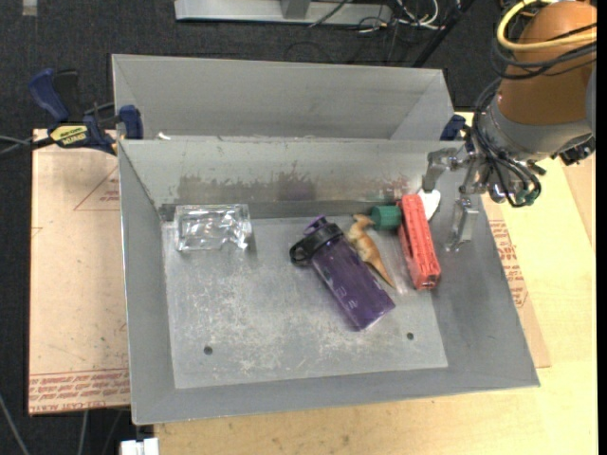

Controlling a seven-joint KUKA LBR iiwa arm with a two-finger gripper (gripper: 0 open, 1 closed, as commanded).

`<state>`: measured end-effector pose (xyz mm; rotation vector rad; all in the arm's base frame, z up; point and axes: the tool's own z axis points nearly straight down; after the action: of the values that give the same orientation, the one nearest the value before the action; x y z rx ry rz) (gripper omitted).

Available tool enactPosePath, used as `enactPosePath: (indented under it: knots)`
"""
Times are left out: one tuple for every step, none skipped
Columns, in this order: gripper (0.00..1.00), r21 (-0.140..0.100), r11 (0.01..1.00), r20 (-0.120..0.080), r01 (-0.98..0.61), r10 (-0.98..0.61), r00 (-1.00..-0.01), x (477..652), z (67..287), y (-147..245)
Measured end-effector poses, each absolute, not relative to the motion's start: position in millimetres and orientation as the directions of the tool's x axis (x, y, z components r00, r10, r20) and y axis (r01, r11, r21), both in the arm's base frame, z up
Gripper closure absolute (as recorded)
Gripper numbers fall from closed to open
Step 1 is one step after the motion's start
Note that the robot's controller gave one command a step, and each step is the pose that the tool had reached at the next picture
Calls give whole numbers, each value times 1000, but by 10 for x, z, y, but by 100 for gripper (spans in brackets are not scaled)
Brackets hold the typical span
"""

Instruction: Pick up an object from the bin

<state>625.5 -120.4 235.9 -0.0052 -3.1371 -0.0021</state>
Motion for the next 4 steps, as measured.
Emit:
enactPosePath:
  knots:
    - [0, 0, 1000, -3, 1, 1, -1000, 6264, 2412, -1198]
    - [0, 0, 1000, -6, 21, 21, -1000, 6313, 1778, -982]
    - [0, 0, 1000, -9, -11, -11, -1000, 6353, 887, -354]
    - [0, 1, 963, -7, -269, -269, -963, 6407, 727, -566]
